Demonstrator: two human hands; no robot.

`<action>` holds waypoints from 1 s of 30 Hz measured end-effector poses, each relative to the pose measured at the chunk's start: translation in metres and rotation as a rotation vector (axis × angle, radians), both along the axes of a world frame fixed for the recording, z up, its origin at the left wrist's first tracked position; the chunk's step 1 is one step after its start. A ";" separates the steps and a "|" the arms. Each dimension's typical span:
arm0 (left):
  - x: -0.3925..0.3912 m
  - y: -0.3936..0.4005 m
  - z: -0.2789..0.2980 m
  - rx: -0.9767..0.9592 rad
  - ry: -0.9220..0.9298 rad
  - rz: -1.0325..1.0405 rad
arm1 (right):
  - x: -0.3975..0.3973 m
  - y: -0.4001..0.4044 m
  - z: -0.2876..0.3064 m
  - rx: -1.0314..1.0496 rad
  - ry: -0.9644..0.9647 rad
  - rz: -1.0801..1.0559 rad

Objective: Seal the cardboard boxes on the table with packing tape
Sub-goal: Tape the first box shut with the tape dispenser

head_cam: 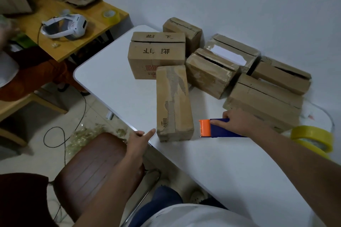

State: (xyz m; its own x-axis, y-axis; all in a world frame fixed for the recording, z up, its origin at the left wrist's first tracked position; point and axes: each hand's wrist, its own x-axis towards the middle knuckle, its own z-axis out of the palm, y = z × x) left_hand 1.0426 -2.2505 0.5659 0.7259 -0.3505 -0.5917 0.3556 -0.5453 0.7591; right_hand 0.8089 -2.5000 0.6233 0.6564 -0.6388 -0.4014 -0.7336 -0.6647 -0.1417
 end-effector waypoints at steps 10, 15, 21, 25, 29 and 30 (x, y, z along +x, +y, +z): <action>-0.012 -0.006 -0.006 0.074 -0.084 -0.036 | 0.013 -0.006 -0.022 -0.013 0.025 0.005; 0.019 -0.001 -0.006 0.099 -0.162 -0.043 | 0.025 0.019 -0.029 0.019 0.039 0.011; 0.065 -0.001 -0.002 0.153 -0.216 -0.202 | 0.034 0.055 -0.047 0.075 0.021 -0.079; 0.066 0.002 -0.004 0.174 -0.166 -0.238 | 0.033 0.060 -0.053 0.078 0.035 -0.122; 0.070 0.003 -0.005 0.164 -0.138 -0.290 | 0.031 0.066 -0.057 0.078 0.048 -0.129; 0.072 0.002 -0.006 0.168 -0.143 -0.318 | 0.031 0.067 -0.057 0.078 0.051 -0.134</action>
